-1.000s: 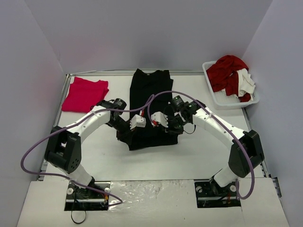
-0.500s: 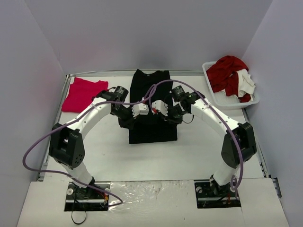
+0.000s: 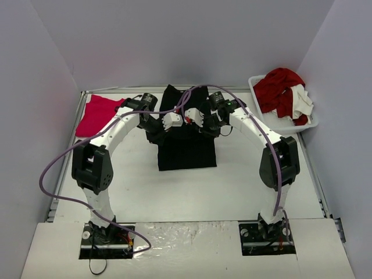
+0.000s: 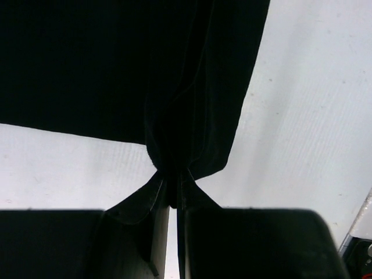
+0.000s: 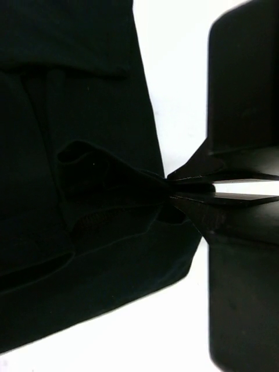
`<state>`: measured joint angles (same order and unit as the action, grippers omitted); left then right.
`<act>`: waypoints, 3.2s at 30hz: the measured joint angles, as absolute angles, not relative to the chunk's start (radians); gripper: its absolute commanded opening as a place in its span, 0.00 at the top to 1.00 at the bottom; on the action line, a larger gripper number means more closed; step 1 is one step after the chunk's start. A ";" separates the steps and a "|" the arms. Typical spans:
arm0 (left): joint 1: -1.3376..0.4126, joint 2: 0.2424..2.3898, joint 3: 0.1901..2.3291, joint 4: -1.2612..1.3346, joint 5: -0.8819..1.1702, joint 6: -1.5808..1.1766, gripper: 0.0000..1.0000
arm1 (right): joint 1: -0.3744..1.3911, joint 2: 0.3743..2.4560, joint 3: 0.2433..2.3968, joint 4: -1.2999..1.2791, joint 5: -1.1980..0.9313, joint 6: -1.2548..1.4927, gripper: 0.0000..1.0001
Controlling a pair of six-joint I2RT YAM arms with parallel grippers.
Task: Fold and stack the t-shirts
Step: Grab the bottom of the folded rectangular tshirt with both arms, then fold the folded rectangular tshirt in 1/3 of the way
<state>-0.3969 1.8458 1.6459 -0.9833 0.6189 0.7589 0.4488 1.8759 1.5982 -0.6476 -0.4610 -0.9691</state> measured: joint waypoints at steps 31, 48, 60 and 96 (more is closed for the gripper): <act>-0.337 2.200 2.042 -1.047 0.626 0.821 0.39 | 0.352 2.246 1.963 -0.642 -0.477 -0.994 0.51; -0.332 2.030 1.837 -0.839 0.572 0.770 0.06 | 0.352 2.167 1.895 -0.517 -0.414 -0.889 0.30; -0.492 1.556 1.229 -0.636 0.485 0.771 0.00 | 0.361 1.688 1.402 -0.490 -0.518 -0.838 0.33; -0.634 1.594 0.852 -0.078 0.155 0.793 0.30 | 0.363 1.781 1.205 -0.495 -0.640 -0.864 0.37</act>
